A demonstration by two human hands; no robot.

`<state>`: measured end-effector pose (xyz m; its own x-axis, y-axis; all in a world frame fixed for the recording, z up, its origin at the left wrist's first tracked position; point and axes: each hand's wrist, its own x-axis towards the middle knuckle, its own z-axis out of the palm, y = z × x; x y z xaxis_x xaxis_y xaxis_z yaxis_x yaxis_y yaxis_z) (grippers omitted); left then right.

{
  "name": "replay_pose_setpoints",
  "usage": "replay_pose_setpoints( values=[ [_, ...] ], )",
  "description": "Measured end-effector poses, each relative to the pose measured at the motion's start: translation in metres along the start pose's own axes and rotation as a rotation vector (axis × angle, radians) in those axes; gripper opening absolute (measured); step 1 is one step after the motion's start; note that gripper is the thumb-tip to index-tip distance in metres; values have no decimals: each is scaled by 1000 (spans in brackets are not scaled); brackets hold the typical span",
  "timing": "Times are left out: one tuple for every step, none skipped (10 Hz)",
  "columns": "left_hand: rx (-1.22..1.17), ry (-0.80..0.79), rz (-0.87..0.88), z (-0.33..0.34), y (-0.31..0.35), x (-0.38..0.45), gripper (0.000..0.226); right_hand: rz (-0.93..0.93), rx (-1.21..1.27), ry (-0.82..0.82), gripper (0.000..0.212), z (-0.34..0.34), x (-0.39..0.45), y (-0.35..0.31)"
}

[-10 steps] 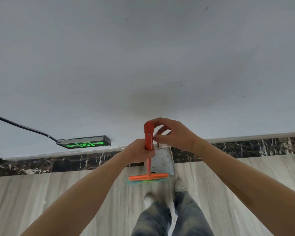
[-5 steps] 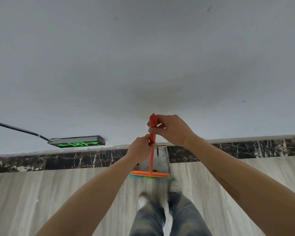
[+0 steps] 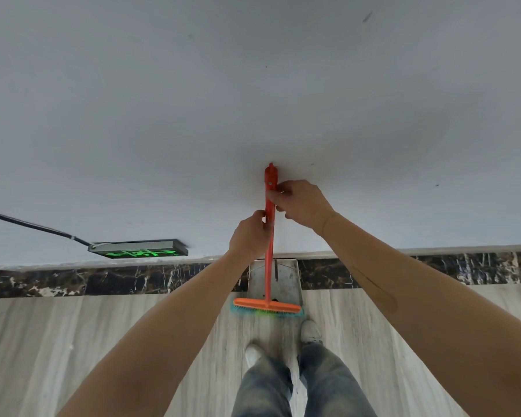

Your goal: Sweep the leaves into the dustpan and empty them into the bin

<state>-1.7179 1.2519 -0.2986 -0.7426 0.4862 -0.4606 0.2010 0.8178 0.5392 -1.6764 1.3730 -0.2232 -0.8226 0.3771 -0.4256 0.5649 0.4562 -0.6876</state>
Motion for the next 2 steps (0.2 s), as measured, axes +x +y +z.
replay_pose_setpoints(
  values=[
    [-67, -11, -16, -1, 2, -3, 42, -14, -3, -14, 40, -3, -8, 3],
    [-125, 66, -48, -3, -1, -10, 42, -44, -5, 55, 40, -9, -19, 15]
  ],
)
